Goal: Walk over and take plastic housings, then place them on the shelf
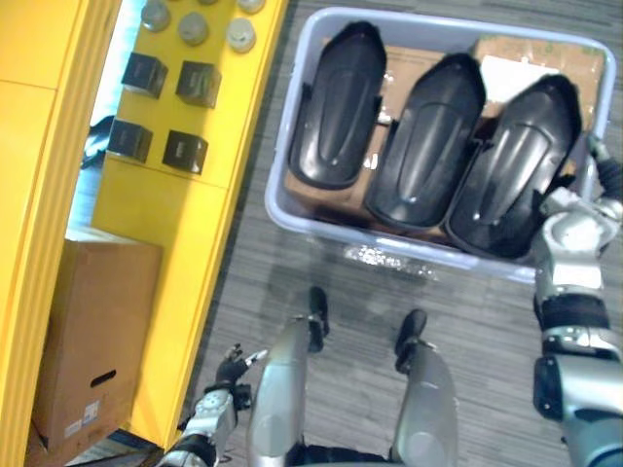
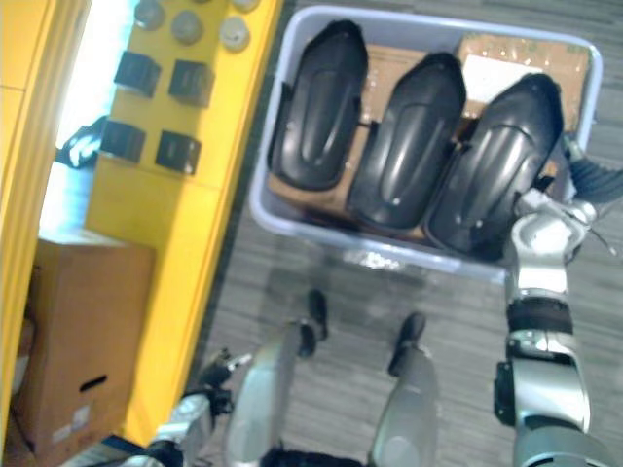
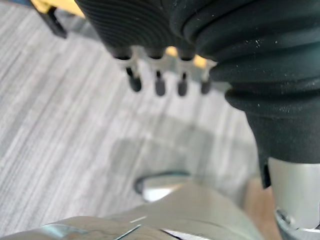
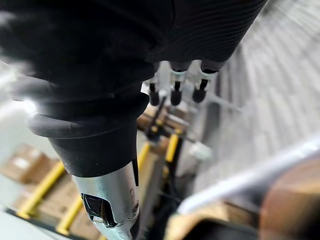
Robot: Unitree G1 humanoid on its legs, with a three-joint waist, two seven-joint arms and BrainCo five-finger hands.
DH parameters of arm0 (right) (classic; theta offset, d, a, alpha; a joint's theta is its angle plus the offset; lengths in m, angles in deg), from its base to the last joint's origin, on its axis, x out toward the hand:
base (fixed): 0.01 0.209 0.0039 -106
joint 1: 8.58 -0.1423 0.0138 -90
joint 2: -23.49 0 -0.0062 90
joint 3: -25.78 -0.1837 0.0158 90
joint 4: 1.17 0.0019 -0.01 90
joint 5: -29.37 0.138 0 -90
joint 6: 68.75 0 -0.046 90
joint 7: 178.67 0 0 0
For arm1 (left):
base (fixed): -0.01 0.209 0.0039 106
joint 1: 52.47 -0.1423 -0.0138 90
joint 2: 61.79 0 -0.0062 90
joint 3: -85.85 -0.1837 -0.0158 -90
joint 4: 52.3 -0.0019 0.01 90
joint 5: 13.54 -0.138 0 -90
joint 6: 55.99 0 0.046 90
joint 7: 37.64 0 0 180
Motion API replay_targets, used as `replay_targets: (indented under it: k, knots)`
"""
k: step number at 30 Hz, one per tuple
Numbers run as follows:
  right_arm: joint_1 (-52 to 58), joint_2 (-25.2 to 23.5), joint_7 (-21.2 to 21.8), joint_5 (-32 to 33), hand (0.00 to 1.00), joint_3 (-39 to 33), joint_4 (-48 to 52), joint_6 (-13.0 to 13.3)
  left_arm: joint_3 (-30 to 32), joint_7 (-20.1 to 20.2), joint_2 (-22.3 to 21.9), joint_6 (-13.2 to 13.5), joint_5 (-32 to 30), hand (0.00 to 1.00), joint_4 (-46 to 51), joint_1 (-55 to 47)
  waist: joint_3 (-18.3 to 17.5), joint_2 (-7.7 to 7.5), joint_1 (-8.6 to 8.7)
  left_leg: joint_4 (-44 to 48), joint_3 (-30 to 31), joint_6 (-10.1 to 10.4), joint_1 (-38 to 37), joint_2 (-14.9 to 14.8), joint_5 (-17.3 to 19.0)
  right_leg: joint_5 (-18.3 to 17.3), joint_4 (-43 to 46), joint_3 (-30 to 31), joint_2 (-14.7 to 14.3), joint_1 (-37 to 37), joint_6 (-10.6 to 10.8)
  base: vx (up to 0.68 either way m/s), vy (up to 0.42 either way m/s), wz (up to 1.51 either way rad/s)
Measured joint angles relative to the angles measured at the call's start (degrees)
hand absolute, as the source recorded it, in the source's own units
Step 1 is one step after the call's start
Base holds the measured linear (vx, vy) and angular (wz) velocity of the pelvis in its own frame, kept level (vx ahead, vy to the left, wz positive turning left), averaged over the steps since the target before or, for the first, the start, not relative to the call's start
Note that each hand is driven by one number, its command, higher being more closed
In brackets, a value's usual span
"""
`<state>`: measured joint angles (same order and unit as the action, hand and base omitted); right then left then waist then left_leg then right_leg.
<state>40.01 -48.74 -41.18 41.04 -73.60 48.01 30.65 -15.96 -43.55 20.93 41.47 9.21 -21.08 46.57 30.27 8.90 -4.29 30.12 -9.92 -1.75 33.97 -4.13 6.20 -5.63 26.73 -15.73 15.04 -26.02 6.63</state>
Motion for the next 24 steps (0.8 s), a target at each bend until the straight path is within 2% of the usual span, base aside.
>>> replay_targets:
  k: [3,7,11,12,13,19,21,24]
  knots:
    - [-0.1,0.0,3.9,1.1,0.00,0.9,-2.2,-2.8,-0.6,0.1,-0.2,0.0,0.1,0.00,-0.4,0.0,-0.4,0.64,-0.05,-0.7,0.1,0.0,-0.1,0.4,-0.5,0.0,0.0,-0.2,0.3,0.0,0.0,0.00,0.000,0.06]
    - [-0.2,0.1,8.6,1.5,0.00,2.8,-6.4,-6.2,-0.8,0.6,-1.5,0.0,1.6,0.00,-1.0,0.0,-1.7,2.57,-0.44,-1.7,0.4,-0.2,-0.1,1.0,-1.1,0.0,0.2,-0.7,0.9,-0.1,0.0,-0.01,-0.005,0.08]
    - [-0.7,1.1,11.1,2.4,0.00,3.1,-7.5,-9.1,-0.8,1.2,-1.6,0.0,1.7,0.00,-1.2,0.0,-1.8,2.75,-0.64,-1.7,1.0,-0.1,0.1,1.0,-1.3,-0.1,0.6,-1.3,0.9,0.0,-0.2,-0.02,-0.012,0.07]
    - [-0.7,1.4,11.5,2.4,0.00,3.5,-7.7,-10.6,-0.8,1.3,-1.6,0.0,1.7,0.00,-1.2,0.0,-1.8,2.75,-0.79,-1.7,1.1,-0.1,0.1,1.0,-1.4,-0.2,0.7,-1.4,0.9,0.0,-0.2,-0.03,-0.016,0.04]
    - [-0.7,1.5,11.6,2.4,1.00,3.6,-7.9,-11.1,-0.8,1.4,-1.6,0.0,1.8,0.00,-1.2,0.0,-1.8,2.75,-0.82,-1.7,1.2,-0.1,0.1,1.0,-1.4,-0.2,0.8,-1.4,0.9,0.0,-0.2,0.00,0.000,0.00]
    - [-1.4,1.9,13.8,4.2,1.00,3.6,-9.4,-14.5,-0.8,1.7,-1.6,-0.1,2.0,0.00,-1.5,0.1,-1.9,2.75,-0.85,-1.7,1.3,0.1,0.0,1.0,-1.7,-0.3,0.9,-1.5,0.9,0.0,-0.4,0.00,0.000,0.00]
    - [-2.0,2.9,13.6,5.0,1.00,3.6,-10.5,-16.8,-0.8,1.7,-1.6,-0.1,2.0,0.00,-1.6,0.2,-1.9,2.75,-0.86,-1.8,1.4,0.2,0.0,0.9,-1.9,-0.4,1.1,-1.6,0.9,-0.1,-0.5,0.00,0.000,0.00]
    - [-2.5,3.6,13.2,5.1,1.00,3.6,-12.0,-17.6,-0.8,1.7,-1.6,-0.1,2.0,0.00,-1.6,0.2,-1.9,2.74,-0.90,-1.9,1.6,0.3,-0.1,0.9,-2.1,-0.5,1.3,-1.6,0.9,-0.1,-0.6,0.00,0.000,0.00]
